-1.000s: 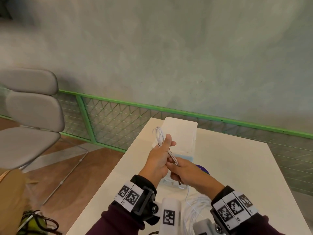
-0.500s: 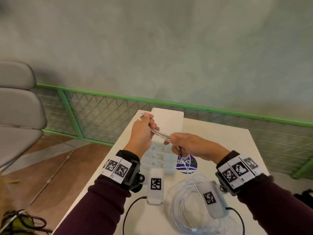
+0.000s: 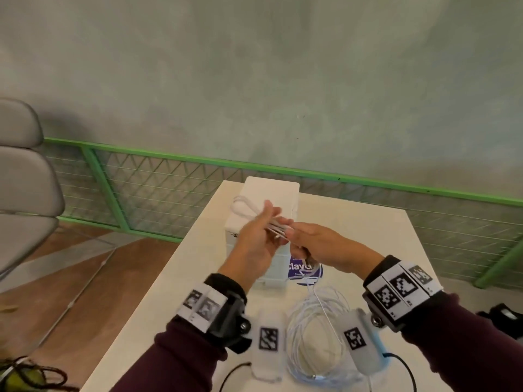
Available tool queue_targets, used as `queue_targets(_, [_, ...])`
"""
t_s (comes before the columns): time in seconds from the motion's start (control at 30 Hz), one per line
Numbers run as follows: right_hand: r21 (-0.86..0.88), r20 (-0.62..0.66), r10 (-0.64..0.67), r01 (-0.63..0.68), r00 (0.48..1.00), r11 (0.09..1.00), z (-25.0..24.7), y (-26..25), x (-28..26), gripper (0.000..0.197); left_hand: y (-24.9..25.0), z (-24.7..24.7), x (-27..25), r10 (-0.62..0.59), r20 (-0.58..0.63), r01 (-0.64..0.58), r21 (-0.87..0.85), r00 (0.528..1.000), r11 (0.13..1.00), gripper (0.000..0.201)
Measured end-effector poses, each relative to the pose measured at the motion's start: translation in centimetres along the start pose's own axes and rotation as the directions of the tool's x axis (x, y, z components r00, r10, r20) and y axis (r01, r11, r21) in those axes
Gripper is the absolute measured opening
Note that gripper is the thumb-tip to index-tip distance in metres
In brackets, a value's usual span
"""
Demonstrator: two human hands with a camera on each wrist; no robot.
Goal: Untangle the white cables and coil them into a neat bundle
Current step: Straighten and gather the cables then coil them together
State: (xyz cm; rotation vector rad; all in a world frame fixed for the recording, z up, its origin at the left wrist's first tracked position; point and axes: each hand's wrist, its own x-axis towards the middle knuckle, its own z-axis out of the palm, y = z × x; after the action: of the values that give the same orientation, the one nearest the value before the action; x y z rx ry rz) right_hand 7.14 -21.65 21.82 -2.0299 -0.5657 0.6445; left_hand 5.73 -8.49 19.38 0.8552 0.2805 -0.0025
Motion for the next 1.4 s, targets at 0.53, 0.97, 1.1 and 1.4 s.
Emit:
queue_targets(0.53, [0.107, 0.181, -0.088, 0.069, 0.980, 0.992, -2.0, 0.7, 1.1, 0.045, 2.2, 2.2, 0.2, 0.189, -0.034, -0.191, -0.083, 0.981, 0.978, 0.046])
queue_targets(0.97, [-0.176, 0.097, 0.133, -0.114, 0.986, 0.978, -3.8, 5.4, 0.8, 0.056, 6.8, -1.1, 0.4, 0.151, -0.085, -0.166, -0.230, 0.985, 0.959, 0.047])
queue_targets(1.1, [-0.158, 0.141, 0.066, -0.043, 0.988, 0.986, -2.5, 2.8, 1.7, 0.043, 5.6, 0.5, -0.1, 0.088, -0.059, -0.098, -0.201, 0.994, 0.975, 0.047])
queue_targets(1.4, [-0.331, 0.157, 0.079, -0.023, 0.984, 0.943, -2.4, 2.3, 2.4, 0.054, 4.6, 1.3, -0.6, 0.028, -0.033, -0.031, -0.116, 0.999, 0.993, 0.046])
